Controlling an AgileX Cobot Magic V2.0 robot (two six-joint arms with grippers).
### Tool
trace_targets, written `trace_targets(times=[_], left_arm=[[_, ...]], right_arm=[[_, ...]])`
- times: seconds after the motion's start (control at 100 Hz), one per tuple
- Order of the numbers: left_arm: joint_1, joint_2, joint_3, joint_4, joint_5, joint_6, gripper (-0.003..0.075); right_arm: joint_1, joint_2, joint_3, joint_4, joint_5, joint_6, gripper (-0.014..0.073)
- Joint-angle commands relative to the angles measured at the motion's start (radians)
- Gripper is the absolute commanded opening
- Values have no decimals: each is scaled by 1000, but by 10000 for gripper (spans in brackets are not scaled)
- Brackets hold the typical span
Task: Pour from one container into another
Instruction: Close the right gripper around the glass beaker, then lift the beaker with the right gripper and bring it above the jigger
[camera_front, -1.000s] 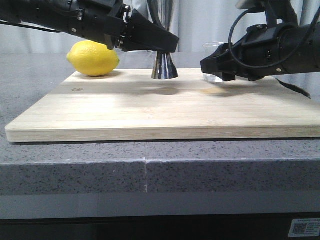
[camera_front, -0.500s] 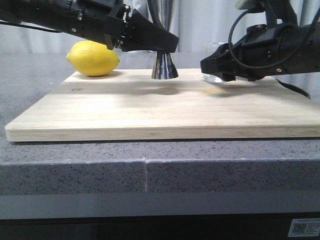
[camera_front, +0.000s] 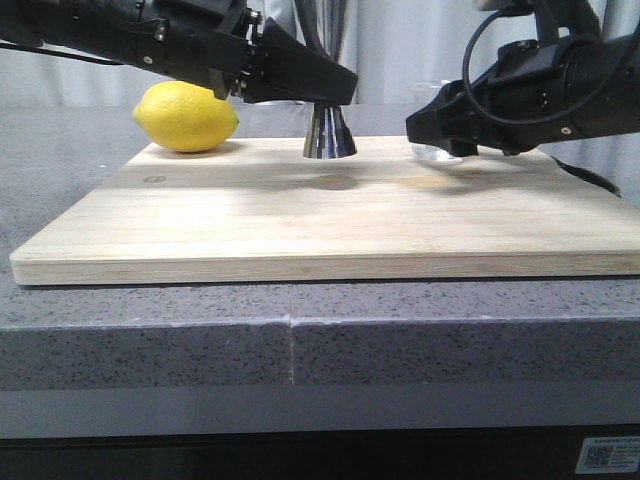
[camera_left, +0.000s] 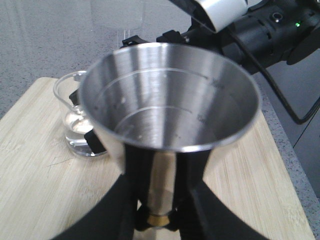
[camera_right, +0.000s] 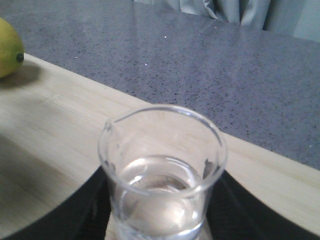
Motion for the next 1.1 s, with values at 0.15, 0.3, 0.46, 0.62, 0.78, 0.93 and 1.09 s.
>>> trace_targets(times=[0.15, 0.3, 0.46, 0.62, 0.78, 0.93, 1.09], left_arm=[[6, -50, -30, -74, 92, -1, -10], [6, -50, -30, -74, 92, -1, -10], [6, -50, -30, -74, 95, -3, -10], [6, -50, -30, -74, 96, -3, -10], [6, -50, -30, -74, 96, -3, -10], [6, -50, -30, -74, 96, -3, -10], [6, -50, -30, -74, 96, -6, -10]], right_arm=[[1, -91, -27, 2, -48, -2, 250], [1, -126, -27, -14, -12, -2, 250], [1, -163, -27, -21, 6, -2, 250], [1, -199, -27, -48, 57, -2, 250], [1, -231, -27, -64, 88, -2, 250], [1, -262, -27, -74, 108, -2, 250], [1, -285, -27, -81, 125, 0, 250]])
